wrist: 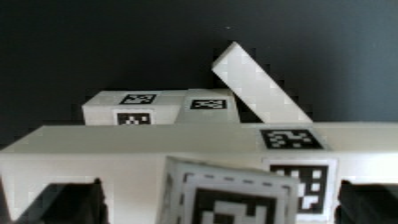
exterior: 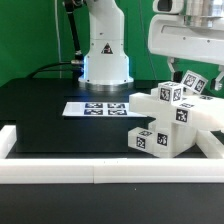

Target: Assemble chair

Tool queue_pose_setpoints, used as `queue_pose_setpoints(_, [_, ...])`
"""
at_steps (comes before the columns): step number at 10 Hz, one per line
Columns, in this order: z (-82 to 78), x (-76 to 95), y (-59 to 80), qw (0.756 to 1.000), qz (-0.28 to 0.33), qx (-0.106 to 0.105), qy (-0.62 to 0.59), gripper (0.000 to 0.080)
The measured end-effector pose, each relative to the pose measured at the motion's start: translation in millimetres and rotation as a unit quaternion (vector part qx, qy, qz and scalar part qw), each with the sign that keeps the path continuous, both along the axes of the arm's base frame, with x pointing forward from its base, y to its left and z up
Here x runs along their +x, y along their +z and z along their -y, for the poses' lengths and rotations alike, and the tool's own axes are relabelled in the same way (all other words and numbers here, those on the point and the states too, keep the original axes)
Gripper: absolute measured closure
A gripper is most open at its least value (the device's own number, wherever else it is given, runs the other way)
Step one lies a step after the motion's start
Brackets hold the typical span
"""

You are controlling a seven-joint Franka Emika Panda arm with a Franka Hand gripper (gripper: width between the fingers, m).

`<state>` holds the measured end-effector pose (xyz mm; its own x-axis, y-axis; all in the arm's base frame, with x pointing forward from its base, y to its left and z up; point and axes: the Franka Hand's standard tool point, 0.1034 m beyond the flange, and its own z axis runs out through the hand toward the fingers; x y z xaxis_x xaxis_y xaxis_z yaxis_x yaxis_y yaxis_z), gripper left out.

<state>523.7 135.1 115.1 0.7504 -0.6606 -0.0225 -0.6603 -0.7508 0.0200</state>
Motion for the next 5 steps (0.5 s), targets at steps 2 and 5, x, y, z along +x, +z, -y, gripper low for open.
queue_pose_setpoints(2, [-0.5, -0.1, -0.1, 0.997, 0.000, 0.002, 0.074, 0.0150])
queue_pose_setpoints(5, [1.3, 0.2, -0.1, 0.977, -0.001, 0.002, 0.214, 0.0150])
